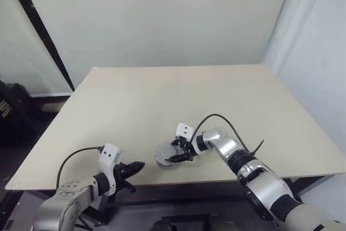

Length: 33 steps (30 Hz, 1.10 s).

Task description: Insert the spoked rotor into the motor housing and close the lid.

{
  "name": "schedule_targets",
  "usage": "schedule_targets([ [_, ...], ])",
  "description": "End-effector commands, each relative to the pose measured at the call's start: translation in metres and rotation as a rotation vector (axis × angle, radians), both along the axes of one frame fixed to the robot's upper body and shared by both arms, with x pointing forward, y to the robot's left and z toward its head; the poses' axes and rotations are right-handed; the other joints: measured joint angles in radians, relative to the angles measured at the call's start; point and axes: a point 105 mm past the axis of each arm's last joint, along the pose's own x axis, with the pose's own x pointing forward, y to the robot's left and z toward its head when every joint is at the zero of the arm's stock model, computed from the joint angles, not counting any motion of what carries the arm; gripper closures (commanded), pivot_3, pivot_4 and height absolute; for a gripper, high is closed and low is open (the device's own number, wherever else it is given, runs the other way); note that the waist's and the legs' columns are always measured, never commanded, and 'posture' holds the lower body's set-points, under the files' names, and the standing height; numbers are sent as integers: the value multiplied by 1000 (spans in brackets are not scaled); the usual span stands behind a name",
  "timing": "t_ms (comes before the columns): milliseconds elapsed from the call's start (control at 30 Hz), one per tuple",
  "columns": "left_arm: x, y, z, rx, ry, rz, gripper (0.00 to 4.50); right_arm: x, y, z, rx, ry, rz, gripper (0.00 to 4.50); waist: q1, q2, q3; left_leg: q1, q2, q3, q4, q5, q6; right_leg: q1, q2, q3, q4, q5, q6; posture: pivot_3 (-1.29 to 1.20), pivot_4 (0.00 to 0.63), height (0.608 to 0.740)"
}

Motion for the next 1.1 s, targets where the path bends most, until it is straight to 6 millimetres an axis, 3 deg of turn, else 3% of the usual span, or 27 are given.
schedule_targets([
  [33, 4, -3, 15, 9, -63, -18, 4500, 8, 5, 14, 25, -35, -16, 1334, 0, 0, 0, 0, 0, 0, 0, 0, 0, 0, 0, 0, 0, 0, 0, 0, 0, 740],
  [567, 9, -5, 16, 10, -70, -17, 4500, 2, -1, -6, -143, -93, -17, 1334, 0, 0, 0, 9, 1, 0, -1, -1, -2, 6, -1, 0, 0, 0, 0, 0, 0, 740],
  [1100, 15, -9, 14, 4, -70, -20, 4500, 0, -6, -15, -239, -44, -72, 1334, 0, 2, 1, 13, 1, -1, -1, -3, -4, 11, -1, 0, -1, -1, 0, 0, 0, 740],
])
